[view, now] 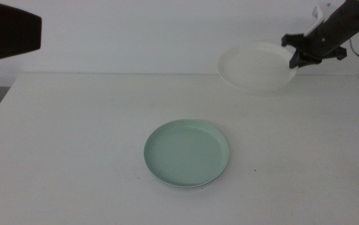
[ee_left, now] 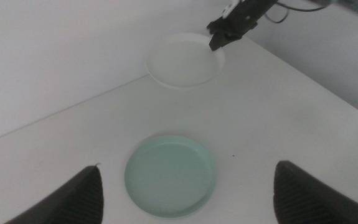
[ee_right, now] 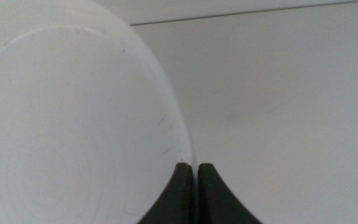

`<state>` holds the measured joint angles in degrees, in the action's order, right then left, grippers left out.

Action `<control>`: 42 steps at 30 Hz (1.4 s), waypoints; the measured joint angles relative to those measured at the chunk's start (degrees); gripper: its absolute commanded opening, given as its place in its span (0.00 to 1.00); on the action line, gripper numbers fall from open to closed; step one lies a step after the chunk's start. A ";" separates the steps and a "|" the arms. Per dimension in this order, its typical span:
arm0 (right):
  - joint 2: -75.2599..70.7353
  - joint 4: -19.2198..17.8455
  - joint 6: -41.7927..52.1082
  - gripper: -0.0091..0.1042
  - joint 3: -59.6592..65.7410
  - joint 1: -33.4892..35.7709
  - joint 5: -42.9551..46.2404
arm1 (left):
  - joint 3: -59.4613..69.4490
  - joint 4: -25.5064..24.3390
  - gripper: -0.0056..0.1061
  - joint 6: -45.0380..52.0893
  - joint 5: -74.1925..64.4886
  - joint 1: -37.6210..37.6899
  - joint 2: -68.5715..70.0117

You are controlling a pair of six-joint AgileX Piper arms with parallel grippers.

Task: Stack the three bowls on top of each other.

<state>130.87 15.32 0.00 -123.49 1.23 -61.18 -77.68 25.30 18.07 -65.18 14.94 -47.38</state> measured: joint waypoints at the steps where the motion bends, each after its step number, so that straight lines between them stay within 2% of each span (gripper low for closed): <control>1: -3.13 1.22 0.00 0.06 4.00 0.37 1.45 | 0.00 0.00 0.89 0.00 0.00 0.00 0.00; 3: -9.41 2.86 1.51 0.06 12.25 1.80 5.08 | 0.00 0.00 0.89 0.00 0.00 0.00 0.00; 7: -20.03 3.86 2.50 0.06 28.80 6.87 13.68 | 0.00 0.00 0.89 0.00 0.00 0.00 0.00; 11: -25.94 4.34 1.48 0.06 38.12 13.59 18.30 | 0.00 0.00 0.89 0.00 0.00 0.00 0.00; 16: -26.05 4.44 -0.33 0.06 40.79 19.72 19.27 | 0.00 0.00 0.89 0.00 0.00 0.00 0.00; 20: -24.75 4.44 -0.82 0.06 40.87 22.08 19.76 | 0.00 0.00 0.89 0.00 0.00 0.00 0.00; 42: -17.15 4.22 -1.44 0.06 40.87 22.34 20.09 | 0.00 0.00 0.89 0.00 0.45 0.00 0.00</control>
<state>113.72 19.54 -1.44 -82.61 23.57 -41.09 -77.68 25.30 18.07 -64.73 14.94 -47.38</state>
